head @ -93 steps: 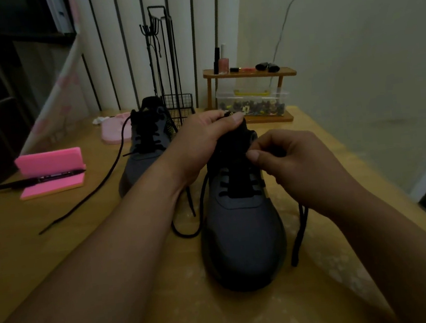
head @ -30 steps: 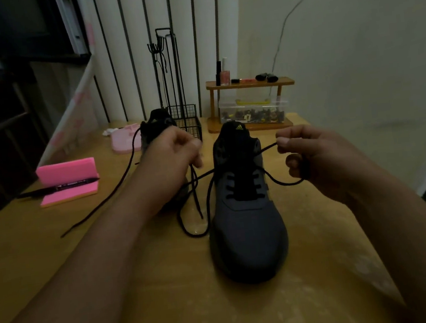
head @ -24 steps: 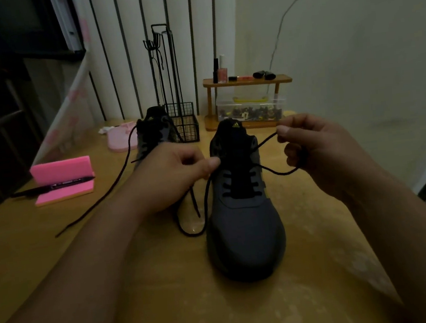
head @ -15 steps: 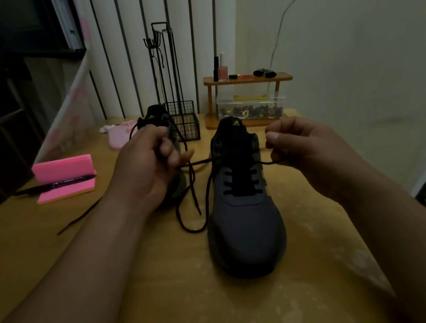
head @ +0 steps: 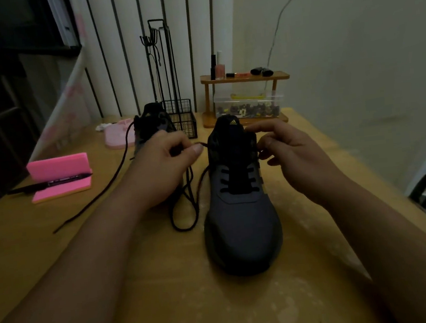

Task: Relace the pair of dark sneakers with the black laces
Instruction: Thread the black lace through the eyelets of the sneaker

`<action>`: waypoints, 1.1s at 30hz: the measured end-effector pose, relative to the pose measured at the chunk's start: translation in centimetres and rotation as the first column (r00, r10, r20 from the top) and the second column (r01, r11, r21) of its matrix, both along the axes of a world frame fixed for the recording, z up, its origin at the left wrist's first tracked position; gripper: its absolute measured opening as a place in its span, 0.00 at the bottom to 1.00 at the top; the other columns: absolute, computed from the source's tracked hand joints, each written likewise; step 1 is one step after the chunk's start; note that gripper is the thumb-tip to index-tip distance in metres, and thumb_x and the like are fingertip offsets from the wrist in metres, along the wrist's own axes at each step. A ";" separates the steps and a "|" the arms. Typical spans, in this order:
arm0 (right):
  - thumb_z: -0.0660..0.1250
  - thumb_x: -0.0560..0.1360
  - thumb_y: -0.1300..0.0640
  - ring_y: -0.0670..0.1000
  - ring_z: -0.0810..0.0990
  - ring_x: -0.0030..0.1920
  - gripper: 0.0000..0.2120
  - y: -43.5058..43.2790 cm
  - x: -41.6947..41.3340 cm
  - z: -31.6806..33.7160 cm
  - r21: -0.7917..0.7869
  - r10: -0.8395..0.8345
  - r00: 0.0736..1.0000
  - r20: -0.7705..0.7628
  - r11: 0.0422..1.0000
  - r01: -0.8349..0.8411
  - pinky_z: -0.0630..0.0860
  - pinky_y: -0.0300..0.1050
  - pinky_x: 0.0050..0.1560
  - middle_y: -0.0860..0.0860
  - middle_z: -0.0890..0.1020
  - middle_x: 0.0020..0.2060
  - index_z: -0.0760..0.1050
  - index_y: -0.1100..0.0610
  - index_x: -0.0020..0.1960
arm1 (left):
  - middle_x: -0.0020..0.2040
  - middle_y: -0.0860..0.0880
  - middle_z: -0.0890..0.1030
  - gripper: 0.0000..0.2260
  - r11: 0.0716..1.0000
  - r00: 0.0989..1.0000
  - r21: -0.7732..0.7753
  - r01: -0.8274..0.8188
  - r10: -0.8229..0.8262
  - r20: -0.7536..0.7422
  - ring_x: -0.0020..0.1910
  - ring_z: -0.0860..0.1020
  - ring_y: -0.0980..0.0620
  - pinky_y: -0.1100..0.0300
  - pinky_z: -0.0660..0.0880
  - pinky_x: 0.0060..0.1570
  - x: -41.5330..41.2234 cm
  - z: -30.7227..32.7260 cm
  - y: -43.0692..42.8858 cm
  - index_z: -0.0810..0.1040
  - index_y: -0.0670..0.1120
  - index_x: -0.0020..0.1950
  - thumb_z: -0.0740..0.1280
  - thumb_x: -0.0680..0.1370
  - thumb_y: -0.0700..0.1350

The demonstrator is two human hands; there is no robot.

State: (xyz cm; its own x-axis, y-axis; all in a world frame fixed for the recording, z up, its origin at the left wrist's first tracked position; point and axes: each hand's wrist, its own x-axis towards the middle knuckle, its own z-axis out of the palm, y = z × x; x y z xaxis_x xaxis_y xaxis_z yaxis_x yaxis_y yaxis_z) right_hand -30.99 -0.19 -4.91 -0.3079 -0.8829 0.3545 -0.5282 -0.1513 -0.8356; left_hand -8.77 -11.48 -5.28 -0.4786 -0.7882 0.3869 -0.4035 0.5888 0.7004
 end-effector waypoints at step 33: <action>0.66 0.83 0.59 0.42 0.78 0.34 0.05 0.2 1.6 -0.1 -0.113 -0.025 0.998 -0.056 0.993 0.018 0.74 0.35 0.35 0.47 0.80 0.37 0.79 0.52 0.50 | 0.46 0.55 0.78 0.11 0.974 0.944 -0.063 0.218 -0.194 0.269 0.43 0.77 0.58 0.59 0.74 0.43 0.6 1.4 2.0 0.84 0.60 0.47 0.67 0.80 0.44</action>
State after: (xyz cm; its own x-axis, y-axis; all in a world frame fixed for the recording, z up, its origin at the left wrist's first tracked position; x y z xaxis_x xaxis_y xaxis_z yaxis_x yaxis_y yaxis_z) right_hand -29.37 0.05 -4.98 -0.3024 -0.8301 0.4684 -0.5791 -0.2303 -0.7821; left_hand -8.22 -9.43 -3.85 -0.7198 -0.6294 0.2929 -0.4274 0.7343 0.5275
